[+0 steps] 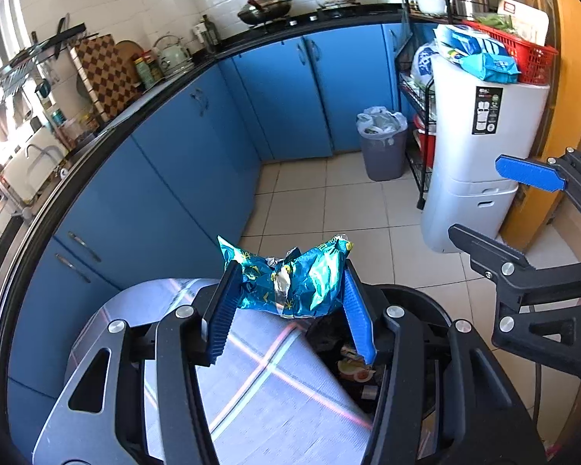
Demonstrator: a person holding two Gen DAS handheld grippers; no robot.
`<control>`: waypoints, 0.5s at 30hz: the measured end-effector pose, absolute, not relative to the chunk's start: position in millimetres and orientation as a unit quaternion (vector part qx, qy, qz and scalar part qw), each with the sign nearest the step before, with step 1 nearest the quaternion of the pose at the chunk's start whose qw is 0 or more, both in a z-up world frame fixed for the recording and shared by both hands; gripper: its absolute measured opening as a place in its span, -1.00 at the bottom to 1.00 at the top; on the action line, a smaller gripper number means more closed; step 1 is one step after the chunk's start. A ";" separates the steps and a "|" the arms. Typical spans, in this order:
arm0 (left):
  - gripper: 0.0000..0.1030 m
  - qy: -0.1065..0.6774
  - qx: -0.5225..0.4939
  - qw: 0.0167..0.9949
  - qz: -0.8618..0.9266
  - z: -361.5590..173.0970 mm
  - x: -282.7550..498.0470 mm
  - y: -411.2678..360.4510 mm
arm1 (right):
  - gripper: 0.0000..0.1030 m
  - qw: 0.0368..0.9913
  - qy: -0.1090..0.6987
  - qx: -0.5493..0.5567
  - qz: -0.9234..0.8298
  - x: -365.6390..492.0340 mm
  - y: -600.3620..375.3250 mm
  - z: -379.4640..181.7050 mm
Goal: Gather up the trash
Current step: 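Carry cardboard and chip bag over the bin and release both inside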
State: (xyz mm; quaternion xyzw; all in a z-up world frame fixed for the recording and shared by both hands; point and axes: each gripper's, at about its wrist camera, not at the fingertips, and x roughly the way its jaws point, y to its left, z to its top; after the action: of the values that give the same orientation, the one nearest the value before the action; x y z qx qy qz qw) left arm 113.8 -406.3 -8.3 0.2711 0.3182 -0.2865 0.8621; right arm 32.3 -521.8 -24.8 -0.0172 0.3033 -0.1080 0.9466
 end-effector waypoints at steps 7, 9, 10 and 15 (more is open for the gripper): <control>0.14 0.327 0.277 0.853 -0.297 -16.9 114.0 -427.9 | 0.33 0.943 0.310 -0.004 -0.119 30.7 -538.5 -36.1; 0.33 0.331 0.273 0.853 -0.297 -18.7 115.8 -432.0 | 0.33 0.942 0.312 0.000 -0.122 30.9 -542.2 -38.3; 0.39 0.332 0.272 0.853 -0.298 -19.5 116.5 -433.7 | 0.34 0.941 0.313 0.002 -0.124 30.8 -544.2 -39.5; 0.94 0.336 0.256 0.854 -0.305 -21.0 120.0 -435.9 | 0.34 0.939 0.320 0.011 -0.128 32.1 -550.8 -46.3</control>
State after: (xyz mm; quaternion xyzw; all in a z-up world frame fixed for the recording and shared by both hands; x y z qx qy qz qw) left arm 120.0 -435.9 -21.0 0.2560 0.3360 -0.3049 0.8536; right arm 32.1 -550.8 -46.3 0.0106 0.3201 -0.1285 0.9386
